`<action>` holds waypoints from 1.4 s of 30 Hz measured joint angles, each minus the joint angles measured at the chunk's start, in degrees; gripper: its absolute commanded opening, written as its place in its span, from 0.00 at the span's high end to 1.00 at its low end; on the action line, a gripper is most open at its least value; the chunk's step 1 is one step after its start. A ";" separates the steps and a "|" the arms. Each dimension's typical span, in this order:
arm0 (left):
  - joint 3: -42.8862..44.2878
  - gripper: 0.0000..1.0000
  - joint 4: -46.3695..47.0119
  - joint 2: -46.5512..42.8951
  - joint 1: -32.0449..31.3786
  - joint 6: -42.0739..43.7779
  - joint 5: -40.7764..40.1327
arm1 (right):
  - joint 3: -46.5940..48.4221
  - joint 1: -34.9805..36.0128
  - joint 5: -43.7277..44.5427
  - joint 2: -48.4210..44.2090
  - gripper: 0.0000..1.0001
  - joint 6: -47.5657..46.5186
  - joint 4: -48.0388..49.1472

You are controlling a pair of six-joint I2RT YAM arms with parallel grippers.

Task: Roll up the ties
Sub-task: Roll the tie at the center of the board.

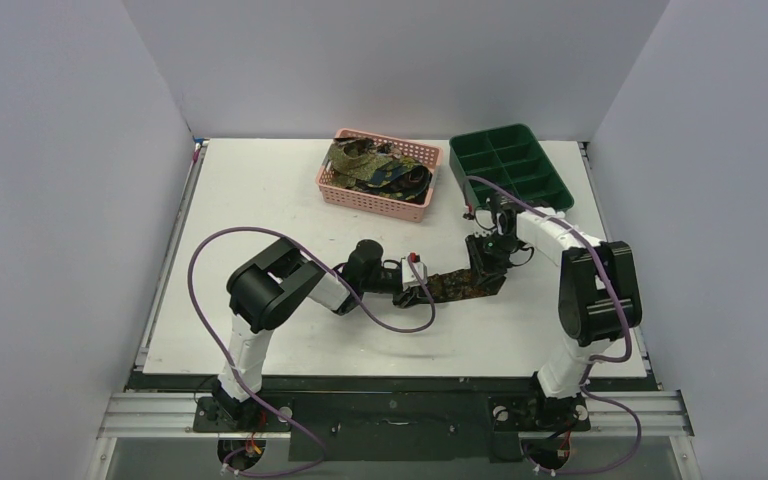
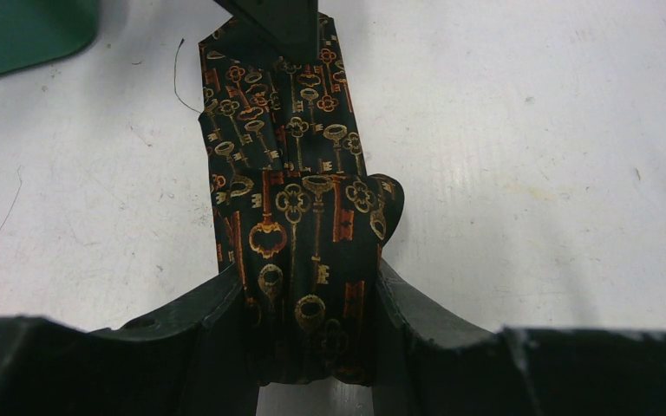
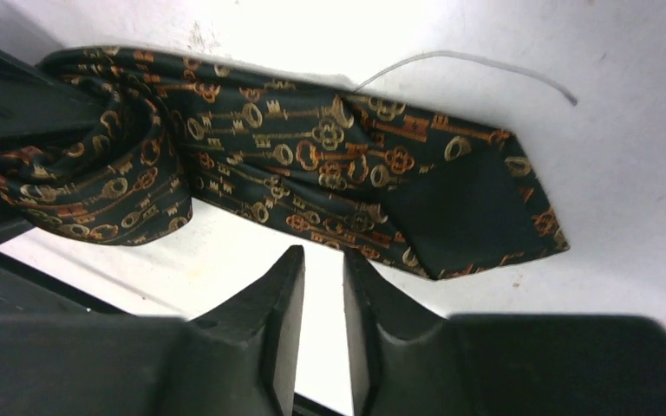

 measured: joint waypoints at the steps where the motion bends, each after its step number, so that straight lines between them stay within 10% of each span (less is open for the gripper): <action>1: -0.02 0.91 -0.02 -0.02 0.00 0.02 0.00 | 0.24 0.00 -0.07 0.24 0.68 0.26 0.15; 20: -0.74 0.91 -0.24 -0.59 0.17 0.42 0.22 | 8.98 7.87 4.28 9.25 0.49 -1.88 3.69; 31: -0.55 0.91 -0.76 -0.59 0.55 0.35 1.07 | 9.62 10.38 9.31 10.25 1.00 -5.51 3.15; 42: -0.09 0.91 -1.73 -0.59 0.79 0.39 1.64 | 10.21 10.56 8.26 5.57 1.00 -5.75 -0.07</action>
